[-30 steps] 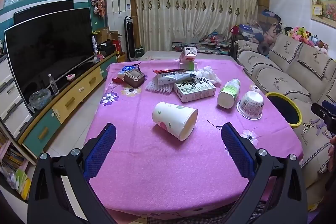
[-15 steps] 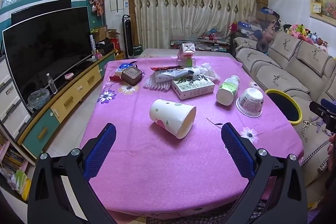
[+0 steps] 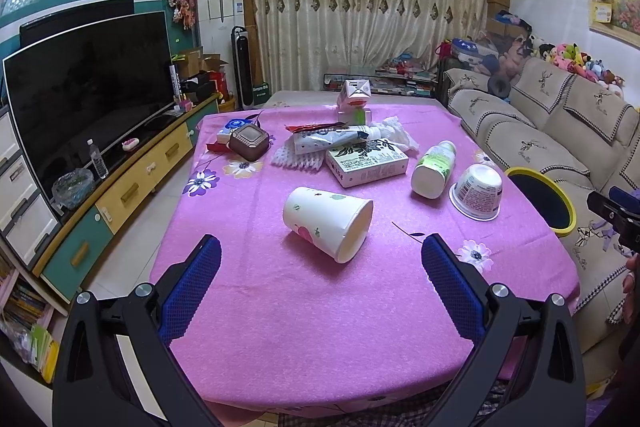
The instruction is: Collect trash
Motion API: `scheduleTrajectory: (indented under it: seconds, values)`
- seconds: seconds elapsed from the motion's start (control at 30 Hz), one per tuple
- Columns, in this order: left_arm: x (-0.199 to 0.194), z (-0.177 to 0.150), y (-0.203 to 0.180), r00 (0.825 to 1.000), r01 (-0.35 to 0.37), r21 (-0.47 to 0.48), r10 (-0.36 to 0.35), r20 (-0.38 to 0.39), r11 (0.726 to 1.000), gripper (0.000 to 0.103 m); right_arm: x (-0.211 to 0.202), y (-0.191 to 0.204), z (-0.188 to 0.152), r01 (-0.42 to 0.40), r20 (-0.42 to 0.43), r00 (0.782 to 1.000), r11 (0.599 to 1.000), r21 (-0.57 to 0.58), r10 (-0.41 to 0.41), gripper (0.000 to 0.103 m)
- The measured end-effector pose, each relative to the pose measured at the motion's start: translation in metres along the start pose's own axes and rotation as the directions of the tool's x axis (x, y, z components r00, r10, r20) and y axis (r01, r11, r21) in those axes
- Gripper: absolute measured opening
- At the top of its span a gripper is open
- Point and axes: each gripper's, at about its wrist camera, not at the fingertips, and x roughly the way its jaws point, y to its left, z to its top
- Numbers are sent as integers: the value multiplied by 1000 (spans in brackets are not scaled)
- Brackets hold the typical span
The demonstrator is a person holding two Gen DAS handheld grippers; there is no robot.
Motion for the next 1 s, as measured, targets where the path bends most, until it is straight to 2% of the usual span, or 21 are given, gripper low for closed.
scheduleTrajectory:
  seconds: [1.0]
  values:
    - [5, -2, 6, 1000, -4, -8, 4, -8, 1000, 99, 8, 2, 0, -6, -16, 1000, 1000, -8, 6, 97]
